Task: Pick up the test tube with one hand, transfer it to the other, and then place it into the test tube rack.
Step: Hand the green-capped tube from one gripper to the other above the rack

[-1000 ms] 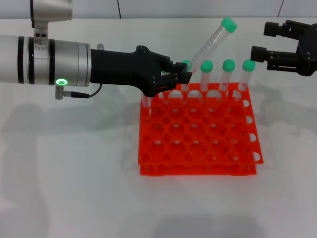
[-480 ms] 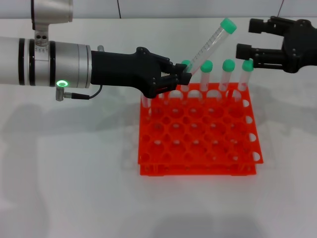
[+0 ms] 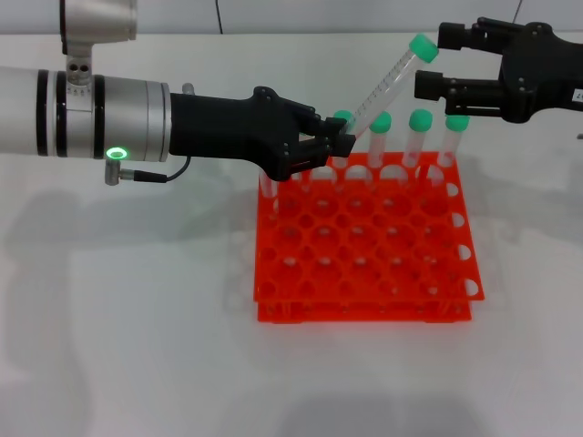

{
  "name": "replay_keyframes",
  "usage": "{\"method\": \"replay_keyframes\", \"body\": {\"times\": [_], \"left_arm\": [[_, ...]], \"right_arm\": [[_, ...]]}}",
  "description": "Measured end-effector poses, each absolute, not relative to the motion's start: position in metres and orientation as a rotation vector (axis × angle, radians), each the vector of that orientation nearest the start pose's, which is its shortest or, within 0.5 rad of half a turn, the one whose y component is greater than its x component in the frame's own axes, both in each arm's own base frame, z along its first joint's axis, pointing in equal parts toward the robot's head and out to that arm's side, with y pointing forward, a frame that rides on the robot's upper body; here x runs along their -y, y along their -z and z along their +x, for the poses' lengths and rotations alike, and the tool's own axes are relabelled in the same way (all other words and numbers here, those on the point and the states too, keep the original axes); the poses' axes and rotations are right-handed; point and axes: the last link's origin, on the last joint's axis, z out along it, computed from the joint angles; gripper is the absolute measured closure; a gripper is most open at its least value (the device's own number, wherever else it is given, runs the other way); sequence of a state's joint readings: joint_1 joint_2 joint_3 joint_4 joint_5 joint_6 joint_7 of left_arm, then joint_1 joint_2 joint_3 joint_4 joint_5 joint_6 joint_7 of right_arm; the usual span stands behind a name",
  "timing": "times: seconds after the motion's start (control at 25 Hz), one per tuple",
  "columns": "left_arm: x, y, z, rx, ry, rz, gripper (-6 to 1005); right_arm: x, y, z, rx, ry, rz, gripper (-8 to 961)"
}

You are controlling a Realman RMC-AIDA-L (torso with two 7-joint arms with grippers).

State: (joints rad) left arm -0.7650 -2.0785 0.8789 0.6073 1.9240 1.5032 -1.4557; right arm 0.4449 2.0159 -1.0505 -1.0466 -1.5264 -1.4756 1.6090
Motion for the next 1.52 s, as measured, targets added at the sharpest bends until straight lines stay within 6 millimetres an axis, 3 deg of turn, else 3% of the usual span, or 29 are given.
{"method": "replay_keyframes", "body": {"times": [0.68, 0.88, 1.44, 1.52], "left_arm": [[-0.3726, 0.0295, -0.1701, 0.396, 0.707, -2.943, 822], [-0.3720, 0.0302, -0.1698, 0.399, 0.706, -2.947, 822], [-0.3714, 0.0303, -0.1706, 0.407, 0.710, -2.945, 822], [-0.3713, 0.0301, -0.1703, 0.406, 0.711, -2.947, 822]], "right_arm": [[-0.3576, -0.0546, 0.1750, -0.360, -0.954, -2.652, 150], [-0.3582, -0.0544, 0.1742, -0.354, -0.954, -2.654, 298], [-0.3590, -0.0543, 0.1733, -0.353, -0.954, -2.653, 296], [-0.3588, -0.0543, 0.1736, -0.353, -0.954, -2.653, 339]]}}
